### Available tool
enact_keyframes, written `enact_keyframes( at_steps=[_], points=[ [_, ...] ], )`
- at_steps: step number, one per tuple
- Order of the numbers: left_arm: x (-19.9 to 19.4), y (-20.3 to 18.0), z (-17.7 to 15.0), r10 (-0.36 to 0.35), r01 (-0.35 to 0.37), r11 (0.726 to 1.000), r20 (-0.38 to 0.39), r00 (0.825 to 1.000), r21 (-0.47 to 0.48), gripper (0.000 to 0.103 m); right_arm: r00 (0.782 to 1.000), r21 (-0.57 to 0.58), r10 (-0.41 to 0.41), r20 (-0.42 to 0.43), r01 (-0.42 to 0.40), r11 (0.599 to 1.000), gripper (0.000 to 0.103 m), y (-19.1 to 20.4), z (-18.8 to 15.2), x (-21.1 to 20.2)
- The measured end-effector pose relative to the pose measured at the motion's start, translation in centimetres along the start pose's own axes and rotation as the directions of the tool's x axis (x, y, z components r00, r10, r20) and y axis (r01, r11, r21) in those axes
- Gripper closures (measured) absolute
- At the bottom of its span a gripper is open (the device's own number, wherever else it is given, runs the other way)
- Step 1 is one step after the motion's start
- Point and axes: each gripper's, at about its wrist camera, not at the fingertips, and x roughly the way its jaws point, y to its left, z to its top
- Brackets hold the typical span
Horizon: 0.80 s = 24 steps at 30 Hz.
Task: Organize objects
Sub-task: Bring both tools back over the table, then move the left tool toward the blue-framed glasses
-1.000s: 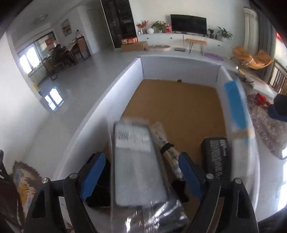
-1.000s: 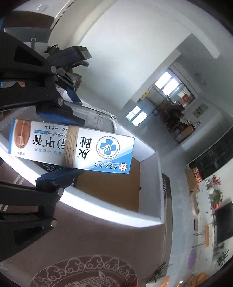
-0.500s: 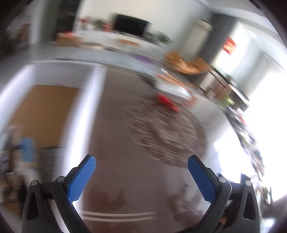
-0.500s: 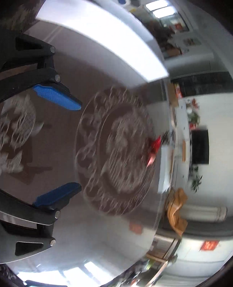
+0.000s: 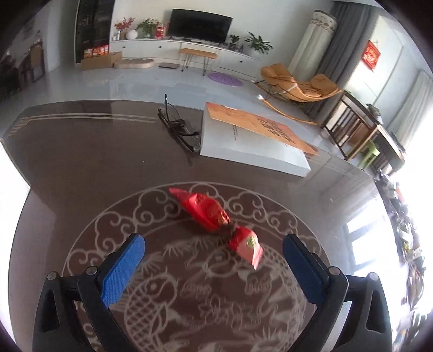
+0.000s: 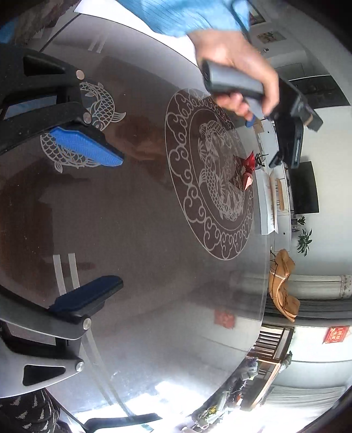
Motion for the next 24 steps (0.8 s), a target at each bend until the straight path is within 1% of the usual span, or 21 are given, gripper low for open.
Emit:
enact_keyframes(
  at_steps=[1, 3, 4, 6, 7, 8, 9, 10, 12, 13, 14, 16, 17, 19, 20, 21, 22, 23, 24],
  points=[
    [1.1, -0.1, 0.7, 0.026, -0.026, 1.0, -0.01, 1.0, -0.007, 0.0, 1.0, 0.003, 0.011, 0.005, -0.011, 1.0, 0.019, 0.1, 0.0, -0.1],
    [3.5, -0.7, 1.6, 0.087, -0.086, 0.996, -0.05, 0.995, 0.014, 0.0, 1.0, 0.009, 0.02, 0.014, -0.02, 1.0, 0.019, 0.0, 0.1, -0.4],
    [5.4, -1.2, 1.9, 0.123, -0.12, 0.992, -0.088, 0.988, 0.045, 0.0, 1.0, 0.015, 0.024, 0.016, -0.024, 1.0, 0.019, -0.1, 0.2, -0.5],
    [7.3, -1.9, 1.5, 0.181, -0.17, 0.981, -0.128, 0.975, 0.094, 0.0, 0.999, 0.036, 0.031, 0.012, -0.031, 0.999, 0.019, -0.5, 0.2, -0.4],
    [8.0, -2.0, 1.4, 0.197, -0.183, 0.977, -0.131, 0.972, 0.113, 0.0, 0.999, 0.056, 0.037, 0.002, -0.037, 0.998, 0.019, -0.9, 0.2, -0.2],
    [8.1, -2.0, 1.2, 0.196, -0.182, 0.975, -0.118, 0.973, 0.125, 0.005, 0.999, 0.072, 0.039, -0.006, -0.039, 0.997, 0.019, -1.1, 0.2, 0.0],
    [8.1, -2.1, 1.0, 0.18, -0.166, 0.977, -0.097, 0.979, 0.134, 0.027, 0.999, 0.09, 0.04, -0.014, -0.038, 0.995, 0.019, -1.4, 0.2, 0.3],
    [7.7, -2.2, 0.7, 0.171, -0.161, 0.975, -0.054, 0.984, 0.153, 0.035, 0.999, 0.111, 0.04, -0.023, -0.038, 0.993, 0.019, -1.7, 0.1, 0.4],
    [7.4, -2.8, 0.1, 0.141, -0.135, 0.969, -0.016, 0.99, 0.207, 0.077, 0.999, 0.14, 0.042, -0.031, -0.037, 0.989, 0.019, -2.2, 0.1, 0.5],
    [7.3, -3.2, -0.4, 0.131, -0.125, 0.962, -0.007, 0.991, 0.242, 0.083, 0.999, 0.153, 0.042, -0.033, -0.036, 0.988, 0.019, -2.4, 0.1, 0.6],
    [7.0, -3.7, -1.1, 0.116, -0.112, 0.951, 0.001, 0.993, 0.287, 0.084, 0.999, 0.159, 0.041, -0.034, -0.035, 0.987, 0.019, -2.5, 0.1, 0.7],
    [5.9, -4.2, -2.9, 0.071, -0.066, 0.948, -0.003, 0.997, 0.311, 0.084, 0.999, 0.16, 0.036, -0.039, -0.029, 0.987, 0.019, -2.5, 0.1, 0.8],
    [5.1, -4.6, -4.3, 0.04, -0.035, 0.946, -0.009, 0.999, 0.321, 0.084, 0.999, 0.157, 0.035, -0.041, -0.028, 0.987, 0.019, -2.4, 0.1, 0.9],
    [3.0, -5.2, -7.7, 0.006, 0.001, 0.941, -0.02, 1.0, 0.339, 0.084, 0.999, 0.146, 0.03, -0.04, -0.024, 0.989, 0.019, -2.2, 0.1, 0.9],
    [1.6, -5.5, -9.7, -0.021, 0.033, 0.94, -0.04, 0.999, 0.341, 0.084, 0.999, 0.141, 0.024, -0.035, -0.019, 0.99, 0.019, -2.2, 0.1, 0.8],
    [0.3, -6.0, -11.3, -0.061, 0.081, 0.936, -0.071, 0.996, 0.341, 0.08, 0.999, 0.137, 0.017, -0.028, -0.013, 0.99, 0.019, -2.2, 0.0, 0.6],
    [-0.9, -6.6, -13.0, -0.124, 0.159, 0.923, -0.121, 0.985, 0.351, 0.075, 1.0, 0.135, 0.008, -0.019, -0.005, 0.991, 0.019, -2.2, 0.0, 0.4],
    [-2.0, -7.4, -14.3, -0.182, 0.238, 0.898, -0.181, 0.967, 0.37, 0.055, 1.0, 0.135, 0.0, -0.01, 0.002, 0.991, 0.019, -2.3, 0.0, 0.3],
    [-3.2, -7.9, -15.1, -0.217, 0.287, 0.876, -0.213, 0.953, 0.388, 0.036, 1.0, 0.14, -0.01, 0.001, 0.01, 0.99, 0.019, -2.4, 0.0, 0.0]
  ],
)
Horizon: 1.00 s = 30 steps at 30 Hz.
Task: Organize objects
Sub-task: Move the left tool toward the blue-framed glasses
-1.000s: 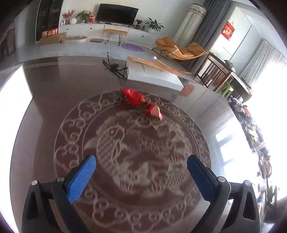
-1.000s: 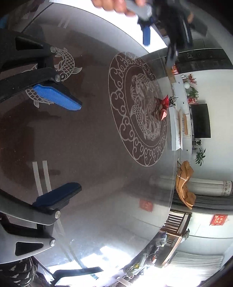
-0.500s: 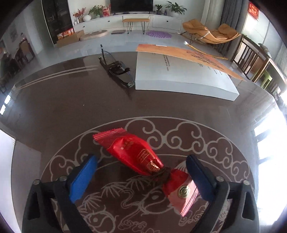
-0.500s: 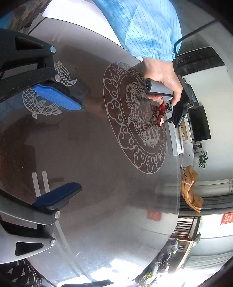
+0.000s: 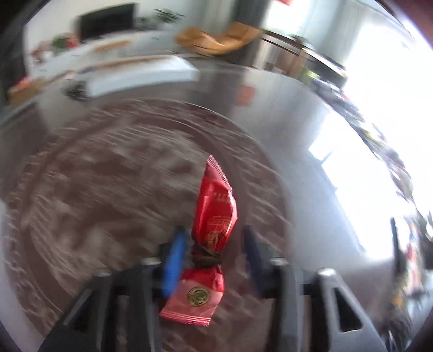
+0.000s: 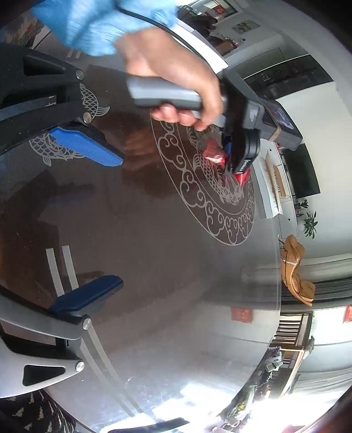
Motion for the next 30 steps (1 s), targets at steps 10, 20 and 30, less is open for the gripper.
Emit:
enact_keyframes(
  at_steps=[10, 20, 30],
  points=[
    [-4.1, 11.7, -0.2, 0.136, -0.13, 0.983, 0.04, 0.99, -0.127, 0.004, 0.999, -0.005, -0.025, -0.022, 0.025, 1.0, 0.019, -0.1, -0.3, 0.7],
    [-1.8, 26.4, 5.9, 0.254, -0.233, 0.905, 0.014, 0.967, -0.355, 0.004, 0.998, -0.108, -0.048, -0.044, 0.043, 0.993, 0.014, 2.3, -1.1, 2.0],
    [1.6, 32.2, 18.4, 0.237, -0.181, 0.803, 0.025, 0.971, -0.568, 0.004, 0.996, -0.169, -0.069, -0.065, 0.057, 0.984, 0.001, 3.4, -1.3, 3.0]
  ],
)
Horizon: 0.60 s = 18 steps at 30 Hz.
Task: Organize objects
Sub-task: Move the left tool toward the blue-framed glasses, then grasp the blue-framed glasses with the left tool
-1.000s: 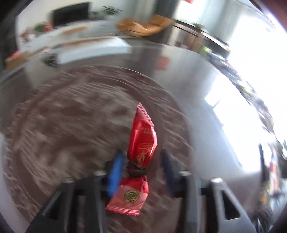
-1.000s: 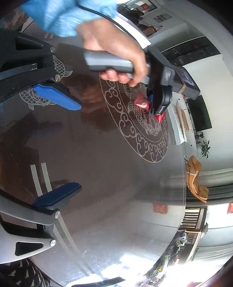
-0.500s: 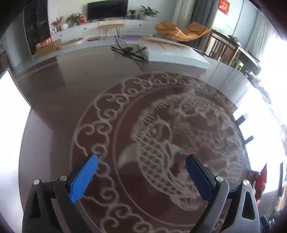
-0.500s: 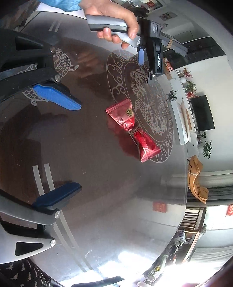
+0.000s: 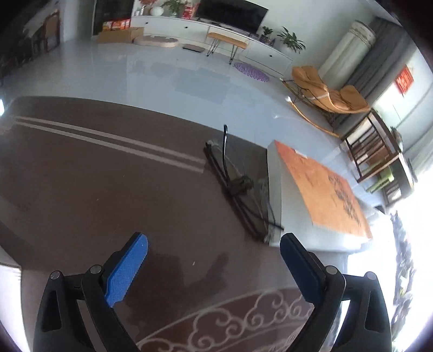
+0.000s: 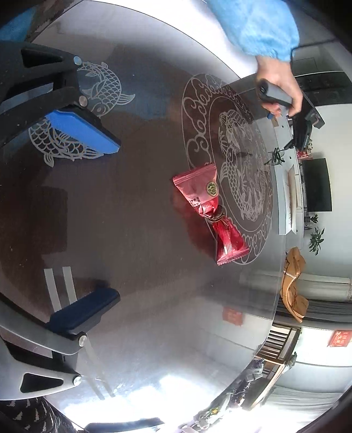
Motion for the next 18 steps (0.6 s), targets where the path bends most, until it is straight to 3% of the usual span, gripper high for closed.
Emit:
enact_keyframes(
  at_steps=[3, 7, 10, 13, 15, 16, 17, 18],
  points=[
    [1.7, 0.1, 2.2, 0.014, -0.013, 0.997, 0.009, 1.0, -0.081, 0.004, 1.0, -0.002, 0.002, -0.004, -0.002, 1.0, 0.0, 0.0, 0.2, 0.1],
    [3.9, -1.2, 4.1, 0.05, -0.047, 0.995, 0.03, 0.998, -0.091, 0.004, 1.0, -0.003, 0.004, -0.009, -0.004, 1.0, 0.0, 0.0, 0.2, 0.1],
    [5.6, -2.2, 4.4, 0.071, -0.07, 0.994, 0.015, 0.997, -0.08, 0.004, 1.0, -0.003, 0.004, -0.017, -0.004, 1.0, 0.0, 0.0, 0.3, 0.2],
    [6.0, -3.5, 3.9, 0.146, -0.146, 0.989, 0.024, 0.989, 0.009, 0.004, 1.0, 0.004, 0.009, -0.021, -0.009, 1.0, 0.0, 0.0, 0.5, 0.2],
    [5.2, -3.7, 3.1, 0.19, -0.193, 0.98, 0.07, 0.979, 0.049, 0.04, 1.0, 0.013, 0.015, -0.021, -0.015, 1.0, 0.0, -0.2, 0.6, 0.2],
    [4.8, -3.5, 2.8, 0.165, -0.17, 0.984, 0.089, 0.982, 0.052, 0.05, 1.0, 0.015, 0.017, -0.021, -0.017, 1.0, 0.0, -0.2, 0.6, 0.1],
    [4.4, -3.2, 2.4, 0.11, -0.114, 0.992, 0.087, 0.99, 0.046, 0.076, 1.0, 0.016, 0.017, -0.021, -0.017, 1.0, 0.0, -0.2, 0.6, 0.1],
    [4.0, -2.8, 2.1, 0.092, -0.096, 0.994, 0.082, 0.992, 0.044, 0.076, 1.0, 0.015, 0.015, -0.022, -0.015, 1.0, 0.0, -0.2, 0.6, 0.1]
  ],
)
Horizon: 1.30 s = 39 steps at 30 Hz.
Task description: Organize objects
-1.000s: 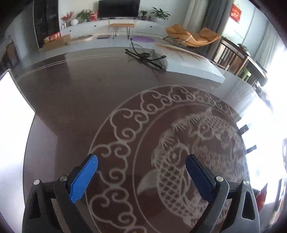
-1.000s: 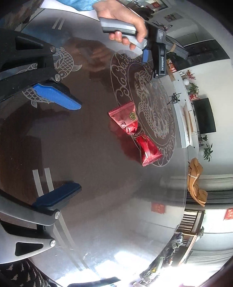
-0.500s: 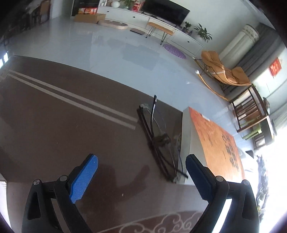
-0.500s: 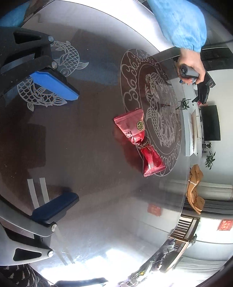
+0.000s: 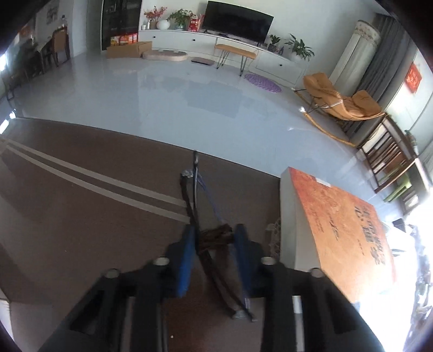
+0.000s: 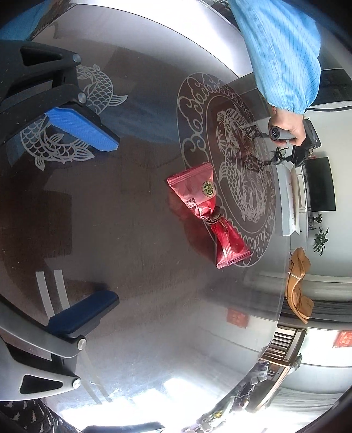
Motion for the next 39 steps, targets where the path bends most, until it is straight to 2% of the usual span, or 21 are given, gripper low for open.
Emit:
enact_keyframes(
  at_steps=[3, 5, 7, 11, 15, 16, 17, 18, 20, 23, 24, 26, 30, 31, 32, 34, 39],
  points=[
    [-1.9, 1.2, -2.3, -0.026, 0.027, 0.999, -0.008, 1.0, 0.047, 0.077, 1.0, -0.005, -0.008, -0.006, 0.008, 1.0, 0.0, 0.0, 0.0, 0.0],
    [-4.0, 2.3, -5.5, -0.059, 0.061, 0.994, -0.021, 0.998, 0.096, 0.077, 1.0, -0.003, -0.008, -0.007, 0.008, 1.0, 0.0, 0.0, 0.1, 0.1],
    [-6.8, 3.7, -9.2, -0.091, 0.097, 0.985, -0.041, 0.995, 0.145, 0.077, 1.0, -0.002, -0.01, -0.007, 0.01, 1.0, 0.0, 0.0, 0.1, 0.1],
    [-13.7, 6.4, -19.0, -0.143, 0.157, 0.958, -0.077, 0.987, 0.239, 0.077, 1.0, -0.011, -0.012, 0.0, 0.012, 1.0, 0.0, 0.0, -0.1, 0.0],
    [-19.0, 6.2, -27.1, -0.19, 0.217, 0.925, -0.115, 0.975, 0.312, 0.074, 1.0, -0.015, -0.012, 0.017, 0.012, 1.0, 0.0, 0.0, -0.3, 0.0],
    [-19.7, 5.9, -28.4, -0.198, 0.229, 0.917, -0.127, 0.972, 0.328, 0.071, 1.0, -0.017, -0.012, 0.023, 0.012, 1.0, 0.0, 0.0, -0.4, 0.0],
    [-20.5, 5.4, -29.8, -0.188, 0.221, 0.907, -0.123, 0.974, 0.359, 0.059, 1.0, -0.018, -0.01, 0.026, 0.011, 1.0, 0.0, 0.0, -0.4, -0.1],
    [-21.7, 5.8, -31.1, -0.172, 0.202, 0.899, -0.113, 0.979, 0.388, 0.039, 1.0, -0.02, -0.008, 0.028, 0.009, 1.0, 0.0, -0.1, -0.5, -0.1],
    [-22.7, 5.8, -32.7, -0.133, 0.164, 0.896, -0.104, 0.986, 0.412, 0.025, 1.0, -0.025, -0.004, 0.031, 0.005, 1.0, 0.0, -0.1, -0.5, -0.1],
    [-24.7, 7.6, -34.4, -0.145, 0.166, 0.909, -0.083, 0.986, 0.383, 0.025, 0.999, -0.023, -0.008, 0.035, 0.008, 1.0, 0.0, -0.5, -0.7, -0.3],
    [-25.5, 9.0, -35.8, -0.145, 0.164, 0.911, -0.079, 0.986, 0.378, 0.022, 0.999, -0.021, -0.01, 0.034, 0.01, 1.0, 0.0, -0.7, -0.7, -0.3],
    [-25.6, 10.4, -36.5, -0.122, 0.145, 0.913, -0.085, 0.989, 0.381, 0.018, 0.999, -0.014, -0.015, 0.035, 0.016, 1.0, 0.0, -0.9, -0.8, -0.4],
    [-25.0, 10.6, -36.9, -0.06, 0.074, 0.876, -0.046, 0.997, 0.477, 0.012, 0.999, -0.008, -0.024, 0.042, 0.024, 1.0, 0.0, -0.9, -0.9, -0.4],
    [-25.0, 10.5, -37.2, -0.041, 0.052, 0.866, -0.033, 0.999, 0.497, 0.008, 0.999, -0.006, -0.025, 0.043, 0.026, 1.0, 0.0, -0.9, -0.9, -0.4],
    [-25.0, 10.8, -37.4, -0.04, 0.049, 0.868, -0.029, 0.999, 0.494, 0.0, 0.999, -0.006, -0.026, 0.042, 0.027, 1.0, 0.0, -0.9, -0.8, -0.3],
    [-24.8, 11.0, -37.1, -0.045, 0.046, 0.883, -0.014, 0.999, 0.467, 0.0, 0.999, -0.007, -0.026, 0.036, 0.026, 1.0, 0.0, -0.9, -0.7, -0.3],
    [-24.6, 10.4, -36.4, -0.026, 0.026, 0.893, -0.006, 1.0, 0.449, 0.0, 1.0, -0.021, -0.01, -0.019, 0.01, 1.0, 0.0, -1.1, -0.1, 0.0]
  ],
)
